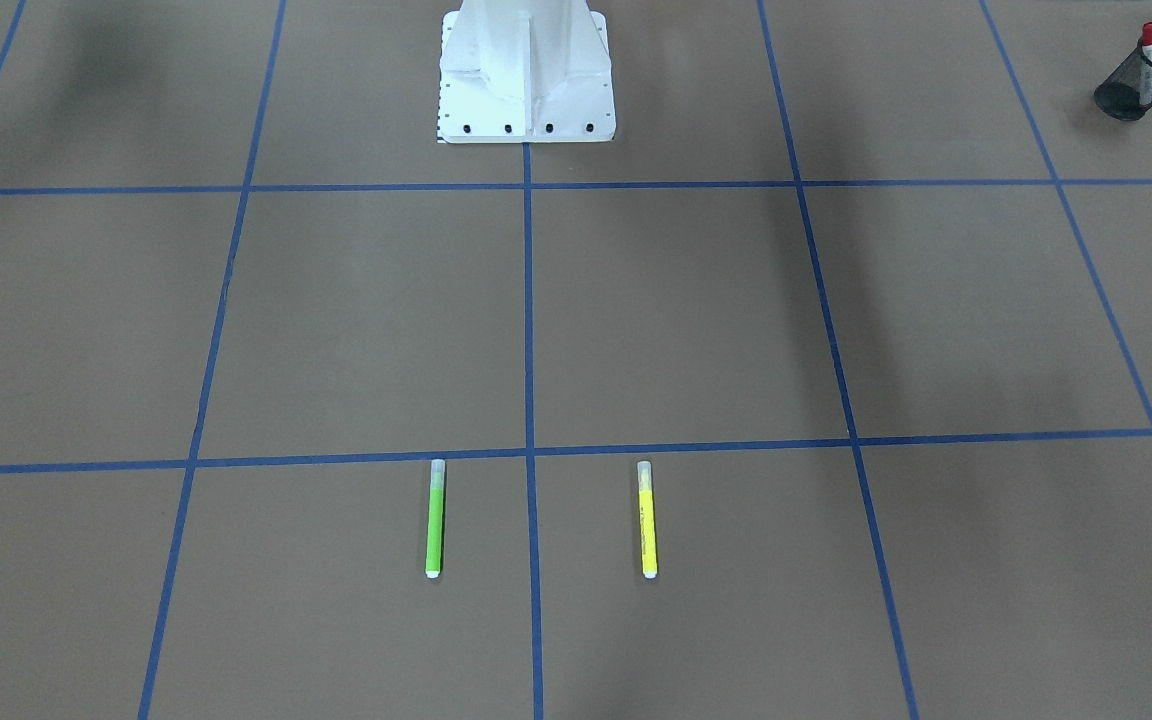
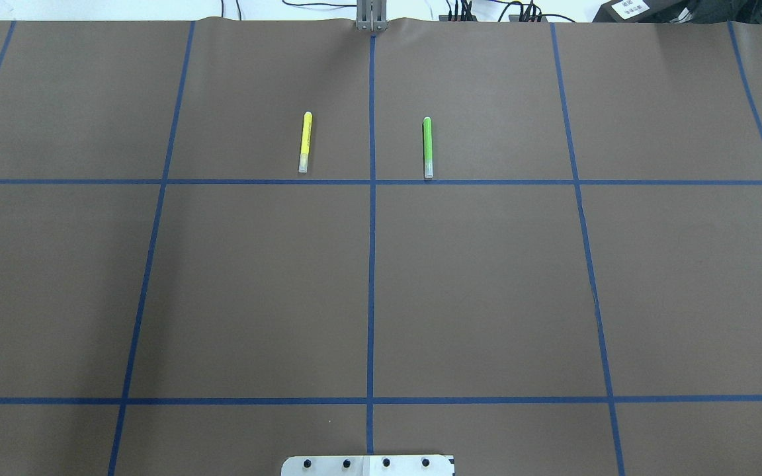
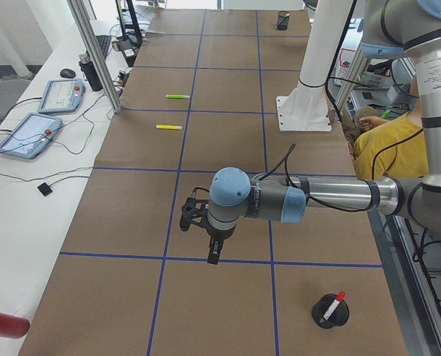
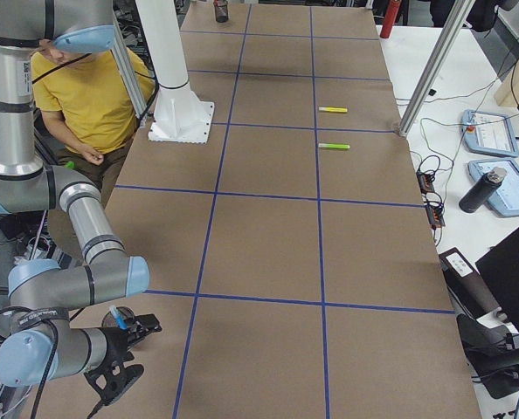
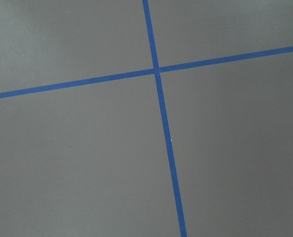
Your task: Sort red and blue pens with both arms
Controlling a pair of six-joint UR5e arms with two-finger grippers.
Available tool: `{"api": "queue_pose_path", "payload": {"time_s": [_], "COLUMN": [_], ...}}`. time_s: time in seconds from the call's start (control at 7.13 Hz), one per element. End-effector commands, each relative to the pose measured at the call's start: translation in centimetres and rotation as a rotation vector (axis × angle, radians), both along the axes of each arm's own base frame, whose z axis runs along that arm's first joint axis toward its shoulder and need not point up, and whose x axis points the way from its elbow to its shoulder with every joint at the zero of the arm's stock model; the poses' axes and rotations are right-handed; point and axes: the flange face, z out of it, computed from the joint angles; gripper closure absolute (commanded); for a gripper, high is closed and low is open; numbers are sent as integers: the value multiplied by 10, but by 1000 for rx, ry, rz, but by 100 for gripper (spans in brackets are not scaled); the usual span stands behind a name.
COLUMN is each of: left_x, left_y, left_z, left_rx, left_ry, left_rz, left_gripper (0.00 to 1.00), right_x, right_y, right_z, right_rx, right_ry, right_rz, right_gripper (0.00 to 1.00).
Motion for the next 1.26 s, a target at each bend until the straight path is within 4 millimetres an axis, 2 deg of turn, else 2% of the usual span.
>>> {"api": "queue_pose_path", "payload": {"time_s": [0.0, 0.14, 0.42, 0.7, 1.12], "left_x": [0, 0, 0, -1, 0], "left_y": [1, 1, 1, 1, 1], "left_z": [5, 6, 6, 6, 6], "left_rx": [-10, -12, -12, -12, -12], "left_ry": [1, 2, 0, 0, 2], "left_rz": [0, 0, 0, -2, 0], "left_gripper": [0, 0, 0, 0, 0], "right_x": [-2, -8, -25, -45, -72], "right_y": [-41, -58, -109, -146, -237], "right_z": [-9, -15, -36, -57, -103], "right_rx": [71, 106, 142, 179, 237], "right_ry": [72, 71, 138, 171, 216], "right_rz": [-37, -55, -70, -88, -148], "right_gripper": [0, 0, 0, 0, 0]}}
